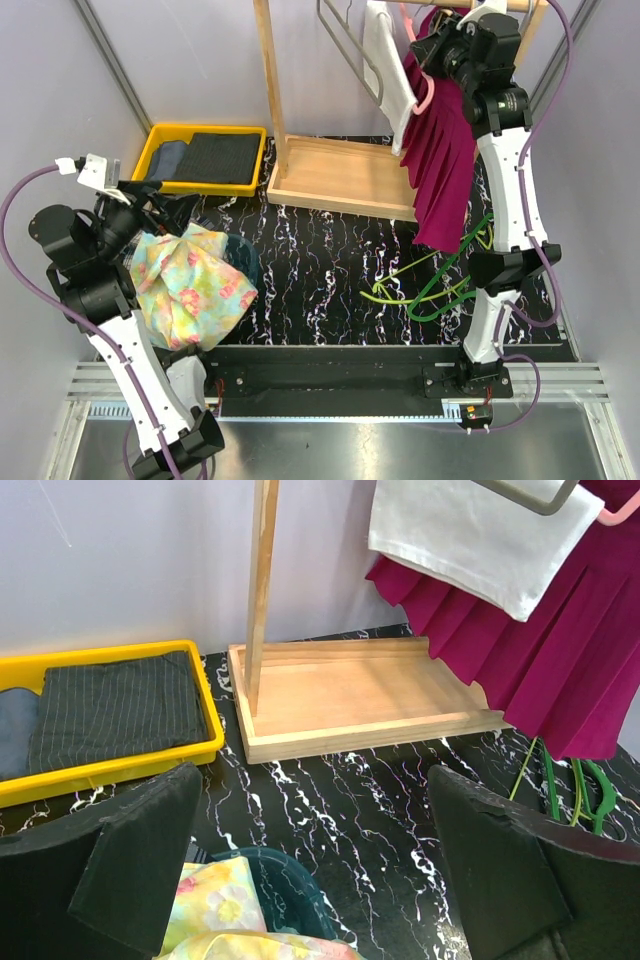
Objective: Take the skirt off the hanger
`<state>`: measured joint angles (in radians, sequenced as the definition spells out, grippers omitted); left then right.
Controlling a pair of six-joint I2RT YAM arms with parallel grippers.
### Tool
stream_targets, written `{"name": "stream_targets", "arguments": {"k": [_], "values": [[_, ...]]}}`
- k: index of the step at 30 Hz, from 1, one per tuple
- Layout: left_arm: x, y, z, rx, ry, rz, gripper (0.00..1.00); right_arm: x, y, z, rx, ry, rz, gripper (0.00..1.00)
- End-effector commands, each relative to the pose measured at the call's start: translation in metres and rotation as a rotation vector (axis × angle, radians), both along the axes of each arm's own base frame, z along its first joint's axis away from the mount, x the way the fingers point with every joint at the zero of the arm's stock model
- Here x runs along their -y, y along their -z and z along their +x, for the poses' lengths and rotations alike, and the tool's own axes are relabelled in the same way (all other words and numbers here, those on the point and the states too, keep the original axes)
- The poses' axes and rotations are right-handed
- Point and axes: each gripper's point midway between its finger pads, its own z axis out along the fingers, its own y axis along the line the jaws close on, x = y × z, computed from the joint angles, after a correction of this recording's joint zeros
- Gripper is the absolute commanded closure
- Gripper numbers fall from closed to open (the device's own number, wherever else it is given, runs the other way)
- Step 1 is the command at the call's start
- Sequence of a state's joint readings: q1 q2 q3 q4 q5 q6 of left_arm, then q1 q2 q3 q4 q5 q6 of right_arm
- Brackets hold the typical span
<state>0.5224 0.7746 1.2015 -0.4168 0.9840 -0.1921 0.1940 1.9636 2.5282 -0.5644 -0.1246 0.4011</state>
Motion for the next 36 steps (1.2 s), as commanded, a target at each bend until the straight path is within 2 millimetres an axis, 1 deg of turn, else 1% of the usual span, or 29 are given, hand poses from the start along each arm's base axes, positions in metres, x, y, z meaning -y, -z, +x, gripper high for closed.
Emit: {"name": "stream_targets", "arguments": {"k": [1, 3, 4, 6, 8, 9, 10, 11, 13, 14, 15, 16, 17, 18, 19, 22, 24, 25, 26, 27, 28, 29, 30, 31, 32, 33, 34, 35, 36], "values": [[0.001, -0.002, 0.005, -0.007, 0.034, -0.020, 0.01, -0.001, -0.089, -0.023, 0.266, 0.006, 0.062, 1.00], [0.004, -0.006, 0.002, -0.001, 0.050, -0.020, 0.01, 0.004, -0.106, -0.030, 0.326, 0.024, 0.053, 1.00], [0.006, -0.006, 0.001, -0.001, 0.060, -0.020, 0.01, 0.006, -0.117, -0.038, 0.356, 0.026, 0.050, 1.00], [0.009, -0.008, -0.003, 0.010, 0.070, -0.014, 0.01, 0.007, -0.124, -0.047, 0.375, 0.022, 0.044, 1.00], [0.014, -0.011, -0.009, 0.028, 0.082, 0.004, 0.01, 0.004, -0.120, -0.060, 0.361, 0.002, 0.032, 1.00], [0.014, -0.009, -0.010, 0.029, 0.082, 0.009, 0.01, 0.005, -0.130, -0.066, 0.418, 0.010, 0.017, 1.00], [0.015, -0.008, -0.011, 0.030, 0.079, 0.010, 0.01, 0.008, -0.119, -0.072, 0.412, 0.024, 0.003, 1.00], [0.015, -0.007, -0.012, 0.033, 0.076, 0.012, 0.01, 0.015, -0.124, -0.075, 0.448, 0.059, 0.001, 1.00], [0.017, -0.007, -0.013, 0.030, 0.085, 0.008, 0.01, 0.025, -0.146, -0.085, 0.516, 0.107, -0.009, 1.00], [0.016, -0.005, -0.013, 0.018, 0.082, 0.002, 0.01, 0.027, -0.150, -0.087, 0.524, 0.114, -0.034, 1.00], [0.016, -0.005, -0.013, 0.019, 0.082, 0.008, 0.01, 0.027, -0.149, -0.086, 0.510, 0.114, -0.050, 1.00], [0.015, -0.005, -0.013, 0.019, 0.077, 0.010, 0.01, 0.028, -0.158, -0.088, 0.528, 0.118, -0.046, 1.00], [0.015, -0.005, -0.014, 0.018, 0.074, 0.011, 0.01, 0.029, -0.158, -0.089, 0.527, 0.121, -0.045, 1.00], [0.015, -0.006, -0.014, 0.022, 0.069, 0.014, 0.01, 0.029, -0.165, -0.092, 0.556, 0.122, -0.040, 1.00], [0.015, -0.004, -0.014, 0.017, 0.071, 0.010, 0.01, 0.029, -0.162, -0.090, 0.558, 0.121, -0.042, 1.00], [0.017, -0.004, -0.016, 0.019, 0.074, 0.016, 0.01, 0.031, -0.165, -0.093, 0.575, 0.134, -0.047, 1.00], [0.017, -0.004, -0.017, 0.019, 0.071, 0.022, 0.01, 0.030, -0.159, -0.096, 0.544, 0.124, -0.055, 1.00], [0.017, -0.004, -0.018, 0.019, 0.069, 0.022, 0.01, 0.028, -0.147, -0.092, 0.512, 0.109, -0.064, 1.00], [0.018, -0.005, -0.019, 0.019, 0.072, 0.021, 0.01, 0.026, -0.141, -0.093, 0.489, 0.099, -0.061, 1.00], [0.020, -0.007, -0.021, 0.018, 0.080, 0.015, 0.01, 0.028, -0.142, -0.106, 0.484, 0.090, -0.058, 1.00], [0.021, -0.008, -0.022, 0.018, 0.088, 0.011, 0.01, 0.023, -0.118, -0.099, 0.426, 0.067, -0.073, 1.00], [0.023, -0.009, -0.023, 0.014, 0.094, 0.004, 0.01, 0.021, -0.111, -0.105, 0.407, 0.051, -0.065, 1.00], [0.025, -0.010, -0.025, 0.012, 0.106, -0.005, 0.01, 0.024, -0.118, -0.128, 0.427, 0.039, -0.057, 1.00], [0.026, -0.011, -0.025, 0.009, 0.109, -0.011, 0.01, 0.017, -0.089, -0.123, 0.365, 0.006, -0.069, 1.00], [0.027, -0.014, -0.026, 0.012, 0.114, -0.014, 0.01, 0.016, -0.082, -0.131, 0.353, -0.006, -0.071, 1.00], [0.030, -0.017, -0.029, 0.007, 0.127, -0.030, 0.01, 0.019, -0.089, -0.157, 0.379, -0.013, -0.066, 1.00], [0.032, -0.019, -0.030, 0.007, 0.139, -0.035, 0.01, 0.016, -0.061, -0.157, 0.322, -0.036, -0.080, 1.00], [0.033, -0.022, -0.031, 0.007, 0.149, -0.043, 0.01, 0.013, -0.050, -0.167, 0.296, -0.055, -0.087, 1.00], [0.036, -0.024, -0.032, -0.011, 0.160, -0.084, 0.01, 0.016, -0.054, -0.192, 0.319, -0.069, -0.086, 1.00]]}}
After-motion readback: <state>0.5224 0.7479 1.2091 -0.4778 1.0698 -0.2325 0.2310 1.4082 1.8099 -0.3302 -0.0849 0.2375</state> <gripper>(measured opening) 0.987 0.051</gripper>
